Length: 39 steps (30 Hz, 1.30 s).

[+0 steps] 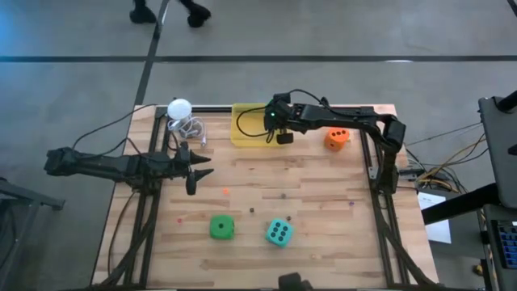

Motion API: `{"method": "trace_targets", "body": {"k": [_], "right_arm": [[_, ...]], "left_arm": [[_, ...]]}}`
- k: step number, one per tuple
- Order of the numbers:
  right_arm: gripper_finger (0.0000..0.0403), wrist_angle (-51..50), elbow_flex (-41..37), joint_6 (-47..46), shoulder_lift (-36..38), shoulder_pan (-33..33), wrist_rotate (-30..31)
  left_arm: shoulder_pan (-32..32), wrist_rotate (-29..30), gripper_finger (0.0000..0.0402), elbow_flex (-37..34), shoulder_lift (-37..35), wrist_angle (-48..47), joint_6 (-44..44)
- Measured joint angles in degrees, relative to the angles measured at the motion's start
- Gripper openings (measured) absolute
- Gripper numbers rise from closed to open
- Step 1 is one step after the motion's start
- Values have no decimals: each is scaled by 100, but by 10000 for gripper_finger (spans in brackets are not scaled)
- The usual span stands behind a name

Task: Pick & Place Dice
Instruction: Put the top green large die into the yellow bin

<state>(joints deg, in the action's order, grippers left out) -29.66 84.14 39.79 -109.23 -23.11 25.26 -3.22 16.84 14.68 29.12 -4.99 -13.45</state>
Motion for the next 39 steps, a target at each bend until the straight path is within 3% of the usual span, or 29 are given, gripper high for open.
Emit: {"method": "trace_targets", "body": {"k": [9, 16, 39], "right_arm": [[11, 254, -4, -25, -358, -95, 70], [11, 305, -10, 70, -614, -84, 470], [21, 217, -50, -655, -597, -90, 146]], "left_arm": [[0, 0, 212, 0, 0, -11, 2], [0, 0, 212, 0, -2, -179, -24], [11, 0, 212, 4, -2, -221, -4]]}}
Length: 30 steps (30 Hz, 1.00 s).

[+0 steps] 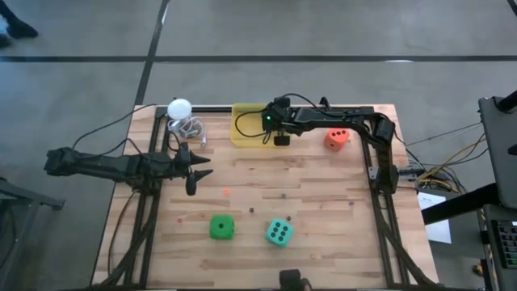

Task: Pick & Place Dice
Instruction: Put the top green large die into the yellow bin, then put the red small die into the yellow bin

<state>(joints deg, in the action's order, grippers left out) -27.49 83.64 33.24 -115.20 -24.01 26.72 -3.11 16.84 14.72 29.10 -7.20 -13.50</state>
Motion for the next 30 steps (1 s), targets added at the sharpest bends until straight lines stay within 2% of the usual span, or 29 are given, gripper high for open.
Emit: {"method": "trace_targets", "body": {"k": [5, 10, 15, 18, 26, 30], "right_arm": [[73, -172, 21, -452, 19, 11, -55], [143, -415, 110, -717, 24, 11, -480], [198, -421, 110, -647, 62, 43, -473], [212, -402, 109, -626, 168, 76, -456], [215, -374, 104, -837, 671, 210, -455], [215, -477, 98, -1179, 899, 337, -738]], "left_arm": [[0, 0, 212, 0, 2, 1, 0], [0, 0, 212, 0, 2, 2, -9], [0, 0, 212, 0, 2, 0, -17], [0, 0, 212, 0, 2, 1, -15], [0, 2, 212, 0, 2, -8, 3], [0, 28, 212, 0, 2, -11, 5]]}}
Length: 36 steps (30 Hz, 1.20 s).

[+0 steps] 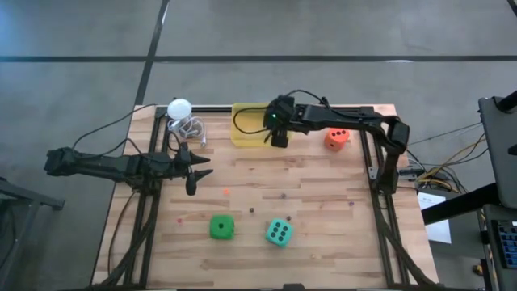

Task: Pick & Place Dice
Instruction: Put the red small die into the yellow bin

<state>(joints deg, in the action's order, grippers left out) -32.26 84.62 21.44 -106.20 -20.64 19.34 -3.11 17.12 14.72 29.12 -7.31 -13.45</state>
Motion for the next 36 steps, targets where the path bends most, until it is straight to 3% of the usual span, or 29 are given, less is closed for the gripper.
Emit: {"method": "trace_targets", "body": {"k": [5, 11, 20, 36], "right_arm": [[215, -50, -11, -235, 221, 131, -526], [215, -186, -31, -244, 333, 216, -547], [215, -180, -31, -380, 338, 231, -543], [215, -220, -31, -456, 338, 253, -534]], "left_arm": [[0, 332, 212, 0, 0, -44, 15], [7, 1001, 212, 0, -4, -524, -1], [4, 1164, 212, -7, 191, -816, -655], [4, 1335, 212, -7, 188, -852, -761]]}}
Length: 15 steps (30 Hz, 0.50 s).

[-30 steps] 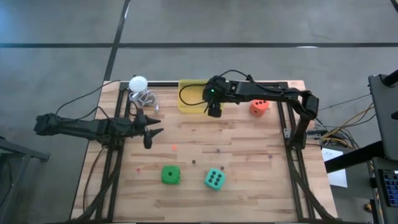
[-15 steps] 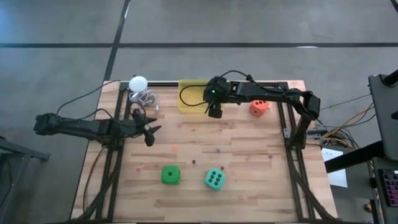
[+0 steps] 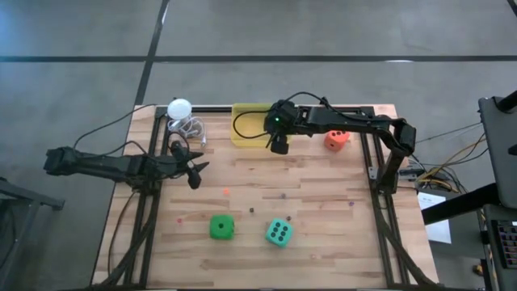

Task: Pick & Place Dice
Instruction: Put the red small die into the yellow bin

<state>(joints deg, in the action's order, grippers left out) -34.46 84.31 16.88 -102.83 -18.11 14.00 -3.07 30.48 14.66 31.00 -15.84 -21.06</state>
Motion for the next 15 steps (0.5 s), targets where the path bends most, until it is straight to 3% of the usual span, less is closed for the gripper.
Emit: {"method": "trace_targets", "body": {"k": [11, 15], "right_arm": [[215, -11, 0, -44, 0, 10, 2], [215, -35, 0, -44, 0, 38, 0]], "left_arm": [[0, -7, 212, 0, -1, 31, -263], [53, -767, 212, 5, 2, 9, -1033]]}}
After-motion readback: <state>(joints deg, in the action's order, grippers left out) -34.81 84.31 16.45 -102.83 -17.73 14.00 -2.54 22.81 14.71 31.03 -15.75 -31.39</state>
